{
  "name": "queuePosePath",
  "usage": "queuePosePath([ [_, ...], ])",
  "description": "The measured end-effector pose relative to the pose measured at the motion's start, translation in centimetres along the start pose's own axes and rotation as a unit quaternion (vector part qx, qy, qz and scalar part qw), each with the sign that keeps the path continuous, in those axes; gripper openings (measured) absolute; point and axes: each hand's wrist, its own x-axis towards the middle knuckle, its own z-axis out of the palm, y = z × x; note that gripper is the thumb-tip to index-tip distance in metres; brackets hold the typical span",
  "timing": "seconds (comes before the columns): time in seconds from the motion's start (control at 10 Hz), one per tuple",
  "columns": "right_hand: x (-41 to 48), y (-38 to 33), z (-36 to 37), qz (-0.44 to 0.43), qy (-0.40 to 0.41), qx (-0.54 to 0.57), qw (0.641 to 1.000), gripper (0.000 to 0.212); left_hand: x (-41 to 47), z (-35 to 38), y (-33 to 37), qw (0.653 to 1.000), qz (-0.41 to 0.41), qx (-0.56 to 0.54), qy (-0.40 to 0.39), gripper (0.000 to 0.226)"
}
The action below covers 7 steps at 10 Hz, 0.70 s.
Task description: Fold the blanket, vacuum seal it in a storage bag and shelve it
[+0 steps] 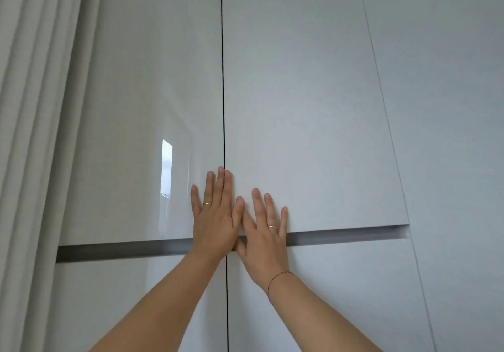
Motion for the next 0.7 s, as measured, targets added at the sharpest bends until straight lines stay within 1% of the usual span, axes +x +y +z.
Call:
queuePosePath([
  [0.1, 0.1, 0.2, 1.3, -0.003, 0.031, -0.018, 0.999, 0.07, 0.2, 1.4, -0.4, 0.999, 0.0, 0.023, 0.039, 0.06],
  [0.2, 0.0, 0.3, 2.3, -0.015, 0.066, -0.025, 0.997, 0.071, 0.2, 2.2, -0.5, 0.997, 0.022, 0.039, 0.065, 0.057],
  [0.4, -0.1, 0.4, 3.3, -0.022, 0.083, -0.044, 0.995, 0.07, 0.0, 2.7, -1.0, 0.996, 0.038, 0.053, 0.061, 0.055],
  [0.5, 0.6, 0.5, 2.9, -0.026, 0.058, -0.035, 0.997, 0.068, 0.5, 2.4, -0.7, 0.997, 0.035, 0.049, 0.049, 0.057],
  [0.6, 0.6, 0.8, 1.5, -0.013, 0.03, -0.025, 0.999, 0.071, 0.2, 2.1, 0.7, 0.998, -0.01, 0.02, 0.062, 0.06],
  [0.7, -2.0, -0.1, -0.7, -0.027, 0.037, 0.032, 0.998, 0.066, -3.5, 0.2, 3.5, 0.99, -0.042, -0.07, 0.115, 0.062],
])
